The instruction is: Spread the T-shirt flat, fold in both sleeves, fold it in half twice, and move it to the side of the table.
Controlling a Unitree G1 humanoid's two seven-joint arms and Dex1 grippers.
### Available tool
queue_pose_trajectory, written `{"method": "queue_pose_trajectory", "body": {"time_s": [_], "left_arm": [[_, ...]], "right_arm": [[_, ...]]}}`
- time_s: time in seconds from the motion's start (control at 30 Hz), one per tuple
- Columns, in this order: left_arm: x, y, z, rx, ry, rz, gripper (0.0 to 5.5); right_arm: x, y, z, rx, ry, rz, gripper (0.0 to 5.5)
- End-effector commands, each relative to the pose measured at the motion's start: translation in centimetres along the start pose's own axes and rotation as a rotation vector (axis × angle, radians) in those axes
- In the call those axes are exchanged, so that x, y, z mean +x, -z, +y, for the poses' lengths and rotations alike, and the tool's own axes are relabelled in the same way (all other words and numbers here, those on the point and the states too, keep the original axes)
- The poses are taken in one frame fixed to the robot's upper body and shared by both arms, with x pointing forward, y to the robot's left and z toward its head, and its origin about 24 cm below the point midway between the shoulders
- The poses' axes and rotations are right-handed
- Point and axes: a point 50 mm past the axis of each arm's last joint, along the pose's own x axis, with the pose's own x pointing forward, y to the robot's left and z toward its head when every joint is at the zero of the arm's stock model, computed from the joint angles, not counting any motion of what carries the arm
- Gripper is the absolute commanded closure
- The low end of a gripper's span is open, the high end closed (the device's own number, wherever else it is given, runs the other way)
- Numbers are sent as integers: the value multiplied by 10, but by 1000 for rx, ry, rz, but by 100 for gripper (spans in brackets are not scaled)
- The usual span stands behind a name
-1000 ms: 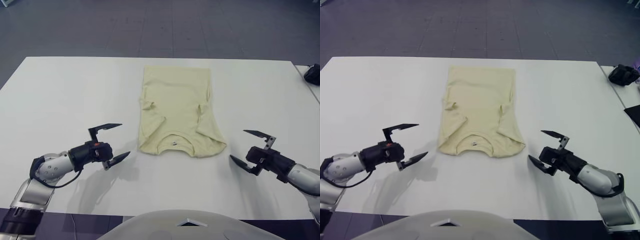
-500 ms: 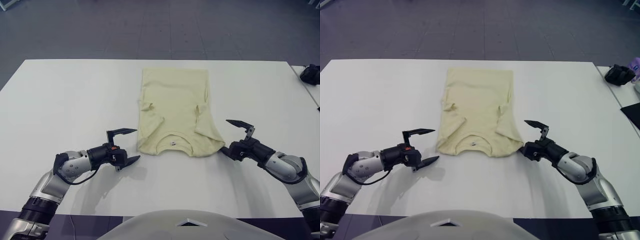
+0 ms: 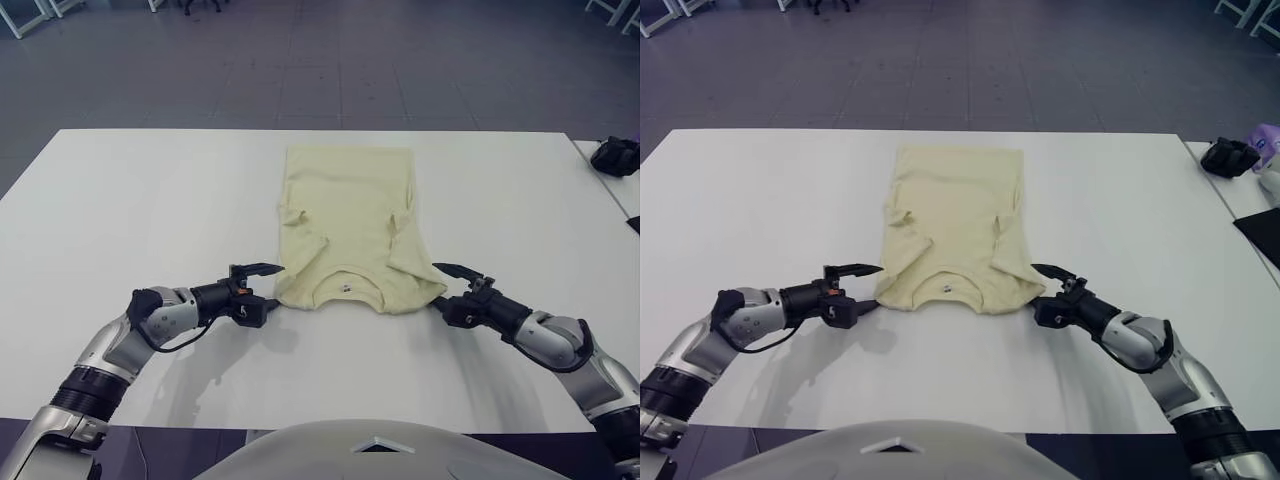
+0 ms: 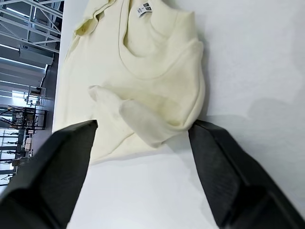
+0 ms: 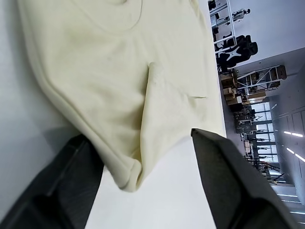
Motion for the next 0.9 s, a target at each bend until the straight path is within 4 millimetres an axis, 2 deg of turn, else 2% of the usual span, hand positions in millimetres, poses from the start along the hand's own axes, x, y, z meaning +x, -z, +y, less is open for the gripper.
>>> {"method": "queue_pose_trajectory", "body": {"time_s": [0.03, 0.3, 0.47, 0.53, 0.7, 0.9], "left_arm": [[3, 11, -28, -48, 165, 92, 288], [6, 13, -31, -64, 188, 98, 449], [8, 15, -31, -70, 190, 100, 530], [7, 15, -30, -73, 190, 99, 548], [-4, 8, -21, -111, 158, 73, 548], [-31, -33, -4, -199, 188, -71, 548]], "right_arm": [[3, 12, 29, 98, -159, 83, 313], [7, 13, 34, 241, -198, 92, 466], [4, 13, 40, 314, -213, 110, 549], [2, 12, 40, 343, -208, 110, 550], [-7, 4, 26, 363, -206, 76, 550], [-32, -18, 5, 386, -305, -10, 550]]}}
